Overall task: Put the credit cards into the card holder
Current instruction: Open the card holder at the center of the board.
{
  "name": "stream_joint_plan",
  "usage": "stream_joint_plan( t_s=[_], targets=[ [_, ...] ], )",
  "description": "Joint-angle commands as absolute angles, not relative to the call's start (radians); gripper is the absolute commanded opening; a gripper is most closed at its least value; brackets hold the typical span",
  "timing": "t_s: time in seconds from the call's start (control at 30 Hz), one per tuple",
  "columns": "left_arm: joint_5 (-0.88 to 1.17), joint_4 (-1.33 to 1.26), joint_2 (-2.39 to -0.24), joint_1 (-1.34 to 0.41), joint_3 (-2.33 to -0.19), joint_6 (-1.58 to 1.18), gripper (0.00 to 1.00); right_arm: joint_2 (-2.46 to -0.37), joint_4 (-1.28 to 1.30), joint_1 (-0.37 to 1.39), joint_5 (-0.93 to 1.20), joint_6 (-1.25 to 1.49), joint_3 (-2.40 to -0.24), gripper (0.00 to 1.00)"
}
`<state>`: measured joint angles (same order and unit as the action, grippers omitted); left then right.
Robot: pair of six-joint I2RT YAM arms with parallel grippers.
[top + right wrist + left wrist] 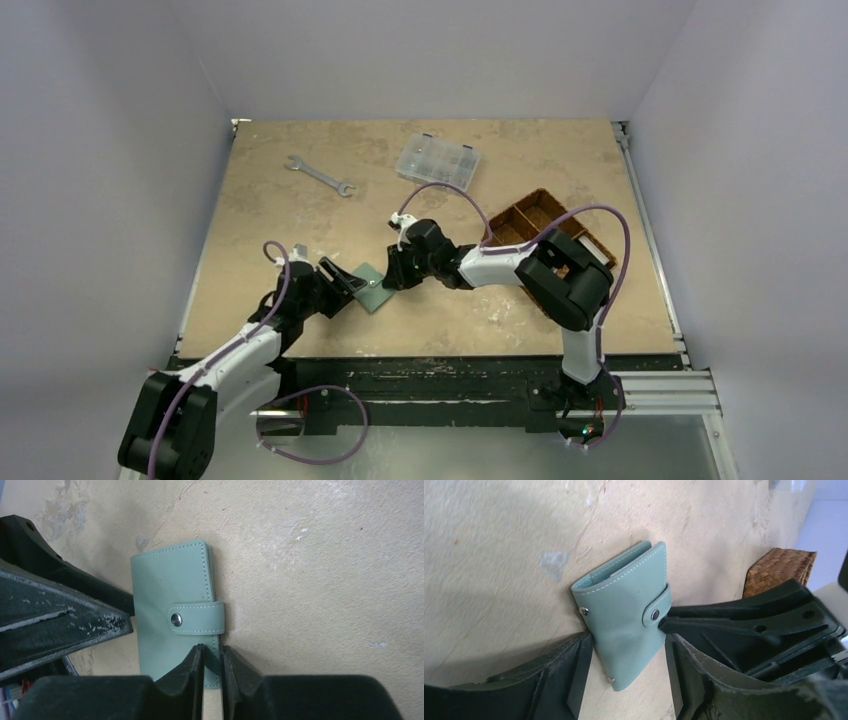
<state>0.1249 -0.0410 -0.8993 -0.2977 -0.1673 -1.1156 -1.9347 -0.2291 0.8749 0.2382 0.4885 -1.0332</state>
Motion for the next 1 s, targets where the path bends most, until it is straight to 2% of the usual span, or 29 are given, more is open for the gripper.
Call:
stream_joint_plan(
  t_s=[0.0, 0.17, 0.33, 0.57, 0.83, 0.97],
  targets=[
    [0.133, -0.173, -1.035, -0.299, -0.119, -1.076, 0.60, -2.000, -0.182, 0.876, 0.150, 0.487, -0.975, 0.16],
    [0.253, -0.342, -1.073, -0.301, -0.124, -1.113, 0.54, -1.983, -0.292, 0.875, 0.210, 0.564, -0.877, 0.12],
    [0.324, -0.343, -0.984, -0.302, -0.162, -1.112, 0.52, -1.990, -0.315, 0.874, 0.246, 0.582, -0.875, 0.12],
    [0.424, -0.452, -0.976, -0.302, -0.158, -1.158, 0.49, -1.997, -0.354, 0.873, 0.295, 0.620, -0.874, 0.12],
    [0.411, -0.419, -0.972, -0.304, -0.165, -1.117, 0.42, -2.001, -0.381, 0.873, 0.318, 0.643, -0.863, 0.12],
    [0.334, -0.225, -0.979, -0.304, -0.216, -1.050, 0.45, -1.994, -0.379, 0.873, 0.318, 0.644, -0.862, 0.12]
  ],
)
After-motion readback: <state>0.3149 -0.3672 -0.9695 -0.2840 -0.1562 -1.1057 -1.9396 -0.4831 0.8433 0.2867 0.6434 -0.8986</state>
